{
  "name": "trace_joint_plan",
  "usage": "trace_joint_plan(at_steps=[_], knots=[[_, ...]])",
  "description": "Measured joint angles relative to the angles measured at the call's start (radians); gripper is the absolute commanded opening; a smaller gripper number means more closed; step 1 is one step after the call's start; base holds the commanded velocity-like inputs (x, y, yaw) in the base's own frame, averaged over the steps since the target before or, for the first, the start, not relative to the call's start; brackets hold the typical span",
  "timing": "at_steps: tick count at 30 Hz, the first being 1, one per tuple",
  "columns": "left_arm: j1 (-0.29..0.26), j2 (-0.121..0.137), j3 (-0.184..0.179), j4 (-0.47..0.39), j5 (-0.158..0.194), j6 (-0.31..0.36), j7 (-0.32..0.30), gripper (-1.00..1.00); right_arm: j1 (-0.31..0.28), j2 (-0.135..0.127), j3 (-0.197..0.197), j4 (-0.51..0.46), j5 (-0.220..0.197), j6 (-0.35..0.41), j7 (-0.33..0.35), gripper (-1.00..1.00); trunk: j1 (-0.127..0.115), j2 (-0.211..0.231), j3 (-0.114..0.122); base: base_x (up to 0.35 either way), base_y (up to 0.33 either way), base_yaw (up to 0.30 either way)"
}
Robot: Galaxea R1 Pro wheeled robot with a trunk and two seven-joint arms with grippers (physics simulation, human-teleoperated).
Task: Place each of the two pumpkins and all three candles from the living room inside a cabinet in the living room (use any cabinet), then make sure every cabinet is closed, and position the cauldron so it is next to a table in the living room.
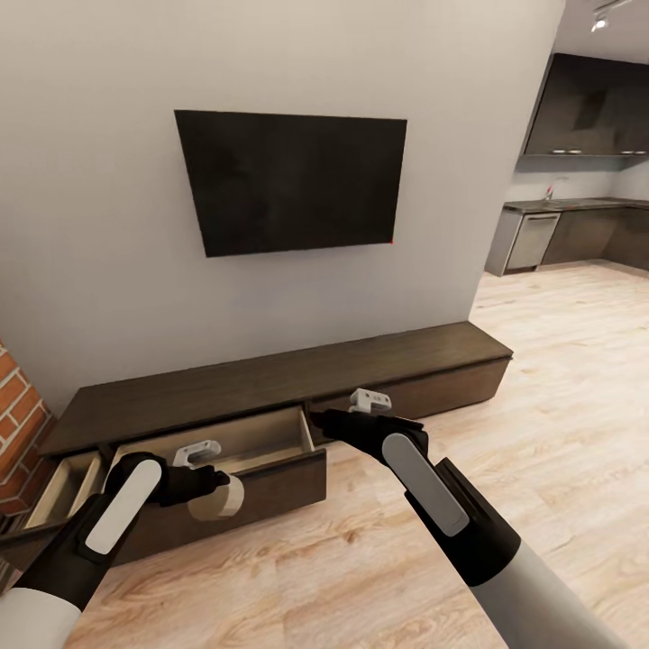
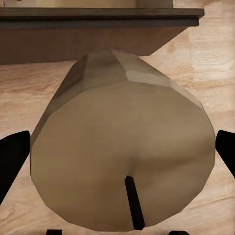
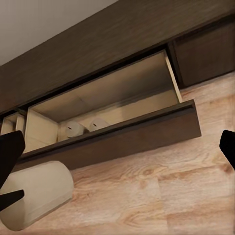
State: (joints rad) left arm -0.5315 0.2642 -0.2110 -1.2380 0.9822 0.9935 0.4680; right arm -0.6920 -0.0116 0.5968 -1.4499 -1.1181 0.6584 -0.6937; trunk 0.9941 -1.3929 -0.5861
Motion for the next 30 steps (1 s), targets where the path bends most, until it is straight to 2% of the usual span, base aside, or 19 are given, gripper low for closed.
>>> trace_joint_plan(at_steps=[7,16,24,30], knots=[[-0.001,0.000,0.000,-0.001,-0.005,0.000,0.000,-1.00,0.000,0.000,0.001,0.000,0.001,0.000,-0.003,1.00,0.000,0.000,0.000,0.016,0.000,-0.001],[-0.001,0.001,0.000,-0.005,-0.003,0.000,-0.001,-1.00,0.000,0.000,0.000,0.000,0.002,0.000,-0.004,1.00,0.000,0.000,0.000,0.214,0.000,0.011],[-0.001,0.002,-0.001,-0.017,-0.006,0.001,-0.001,-1.00,0.000,0.000,0.000,0.002,0.001,0.000,-0.004,1.00,0.000,0.000,0.000,0.140,0.000,0.213],[-0.001,0.000,-0.002,-0.018,-0.005,0.000,-0.001,-1.00,0.000,0.000,0.000,0.002,0.001,0.000,0.001,1.00,0.000,0.000,0.000,0.075,-0.014,0.043]])
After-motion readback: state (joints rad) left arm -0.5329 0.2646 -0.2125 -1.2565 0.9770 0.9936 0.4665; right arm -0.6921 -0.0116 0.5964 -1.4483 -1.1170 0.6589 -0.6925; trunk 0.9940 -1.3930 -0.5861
